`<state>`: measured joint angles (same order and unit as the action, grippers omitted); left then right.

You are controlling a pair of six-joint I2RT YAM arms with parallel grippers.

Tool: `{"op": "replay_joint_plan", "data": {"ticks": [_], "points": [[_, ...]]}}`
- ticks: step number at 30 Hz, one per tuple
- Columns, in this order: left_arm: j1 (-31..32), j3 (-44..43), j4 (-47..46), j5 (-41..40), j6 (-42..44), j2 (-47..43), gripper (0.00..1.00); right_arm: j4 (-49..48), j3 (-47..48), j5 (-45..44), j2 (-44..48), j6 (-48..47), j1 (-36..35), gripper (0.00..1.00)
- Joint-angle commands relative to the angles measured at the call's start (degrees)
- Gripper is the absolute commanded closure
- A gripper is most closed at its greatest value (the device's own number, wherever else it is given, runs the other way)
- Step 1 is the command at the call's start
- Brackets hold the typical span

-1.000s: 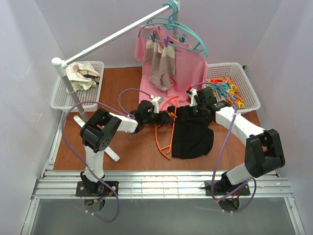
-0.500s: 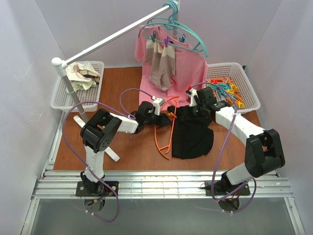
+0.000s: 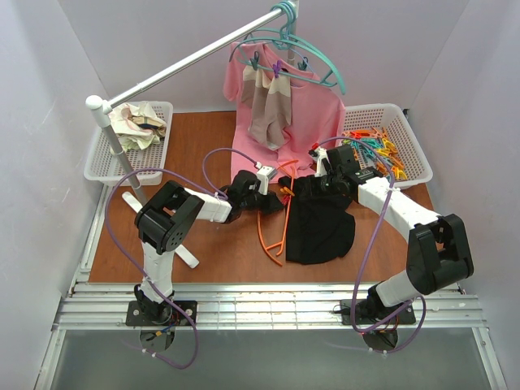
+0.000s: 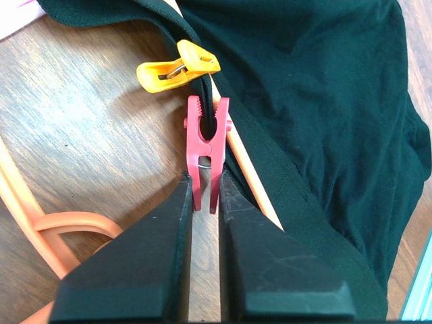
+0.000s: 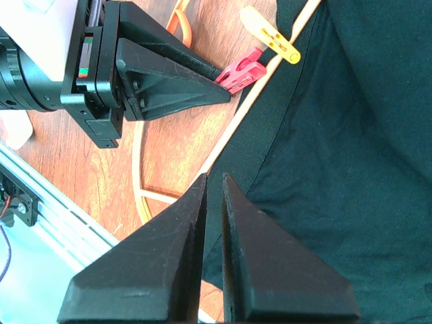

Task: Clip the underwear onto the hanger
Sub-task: Pick up the clamp at the center of the board.

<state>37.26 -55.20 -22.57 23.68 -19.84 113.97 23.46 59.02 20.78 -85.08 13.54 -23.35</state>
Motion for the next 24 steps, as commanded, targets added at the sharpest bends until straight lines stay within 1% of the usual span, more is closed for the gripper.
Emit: {"op": "replay_joint_plan", "data": {"ticks": [1, 6, 9, 14, 20, 22, 24], "points": [[0.2, 0.4, 5.7, -0.7, 1.5, 1.2, 0.95, -1.4, -0.7, 0.6, 1.5, 0.3, 0.2, 0.94], [0.2, 0.6, 6.0, 1.4, 1.7, -0.2, 0.97, -1.5, -0.8, 0.4, 1.8, 0.3, 0.1, 0.94], [0.1, 0.4, 9.9, 2.9, 3.8, -1.1, 0.98, -1.4, -0.8, 0.1, 2.5, 0.3, 0.1, 0.94], [-0.3, 1.3, 13.7, 3.4, 5.2, -3.8, 0.98, -1.3, -0.8, 0.3, 2.5, 0.3, 0.2, 0.94], [-1.7, 4.5, 16.6, 4.5, 6.0, -10.2, 0.98, -1.1, -1.5, 0.2, 4.6, -0.4, 0.1, 0.94], [-1.9, 4.9, 17.7, 5.3, 5.3, -13.5, 0.98, -0.4, -2.0, 0.2, 6.2, -0.9, 0.2, 0.94], [-2.0, 4.2, 19.7, 7.9, 5.0, -15.7, 0.98, 0.3, -2.0, 0.9, 8.4, -1.8, 0.2, 0.94]]}}
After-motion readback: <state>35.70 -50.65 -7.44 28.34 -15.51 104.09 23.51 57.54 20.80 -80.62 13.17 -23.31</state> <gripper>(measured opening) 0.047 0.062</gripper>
